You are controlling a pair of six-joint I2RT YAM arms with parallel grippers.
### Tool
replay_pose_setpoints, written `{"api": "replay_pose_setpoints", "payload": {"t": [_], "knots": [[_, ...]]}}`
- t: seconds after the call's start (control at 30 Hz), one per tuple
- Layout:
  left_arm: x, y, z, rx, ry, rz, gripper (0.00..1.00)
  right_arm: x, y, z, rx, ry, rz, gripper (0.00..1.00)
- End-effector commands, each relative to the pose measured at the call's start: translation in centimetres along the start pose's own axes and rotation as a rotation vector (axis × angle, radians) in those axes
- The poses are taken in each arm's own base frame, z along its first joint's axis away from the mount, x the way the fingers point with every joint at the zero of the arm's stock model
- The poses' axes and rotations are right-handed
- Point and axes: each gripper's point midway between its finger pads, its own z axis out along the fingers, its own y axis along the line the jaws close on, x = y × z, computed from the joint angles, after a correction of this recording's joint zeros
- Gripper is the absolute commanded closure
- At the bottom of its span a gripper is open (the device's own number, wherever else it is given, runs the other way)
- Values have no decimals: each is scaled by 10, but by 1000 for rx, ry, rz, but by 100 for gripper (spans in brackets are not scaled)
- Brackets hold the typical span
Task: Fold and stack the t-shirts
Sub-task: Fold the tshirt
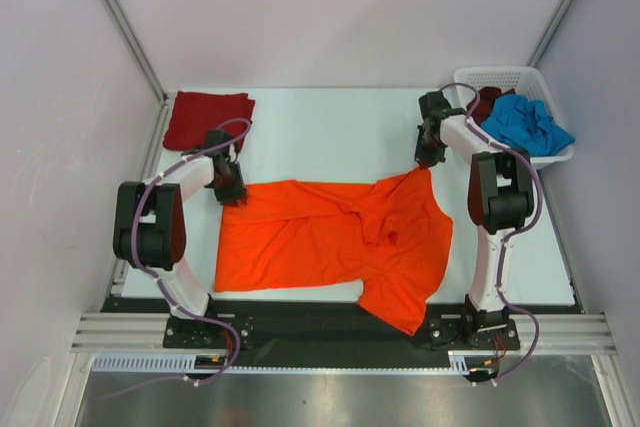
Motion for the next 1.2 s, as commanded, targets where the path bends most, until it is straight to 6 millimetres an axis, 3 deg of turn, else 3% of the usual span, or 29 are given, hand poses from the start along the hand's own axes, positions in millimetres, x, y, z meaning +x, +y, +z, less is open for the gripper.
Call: {"api": "replay_pose_setpoints", "payload": {"t": [0.0,0.17,0.23,0.27,0.3,0.33,0.4,0.47,0.5,0.57,0.63,0.67,0.73,0.77,0.83,0.9,1.17], "knots": [[-14,-3,-3,6,-44,-12,67,-33,-26,-37,85,-124,29,100],[-14,-2,-2,3,-42,-12,67,-27,-34,-40,117,-109,49,100],[-15,-3,-4,3,-45,-6,67,-26,-40,-38,137,-105,54,94],[-16,-3,-5,4,-50,-5,66,-30,-38,-35,118,-115,51,89],[-15,-3,-5,4,-48,-5,66,-32,-36,-34,80,-111,32,71],[-16,-4,-6,9,-51,-5,66,-33,-33,-36,66,-108,27,61],[-17,-5,-7,12,-50,-4,66,-30,-31,-42,53,-96,22,47],[-18,-5,-10,16,-59,-6,66,-24,-33,-54,57,-87,32,42],[-17,-5,-11,17,-60,-5,66,-25,-32,-74,40,-115,45,42],[-18,-6,-15,22,-69,-4,66,0,-30,-82,15,-72,63,43],[-17,-6,-16,24,-70,-4,66,19,-13,-108,-92,-61,76,52],[-17,-7,-18,29,-75,-4,66,47,-9,-106,-124,-5,72,55],[-14,-8,-18,38,-70,-8,66,86,7,-117,-204,30,64,73],[-15,-8,-19,43,-72,-9,66,97,11,-120,-228,39,65,73],[-12,-10,-19,50,-68,-5,66,109,20,-129,-270,28,71,79],[-11,-10,-20,52,-65,-3,66,128,26,-122,-291,66,100,85],[-6,-7,-25,46,-67,3,66,170,42,-100,-313,160,179,90]]}}
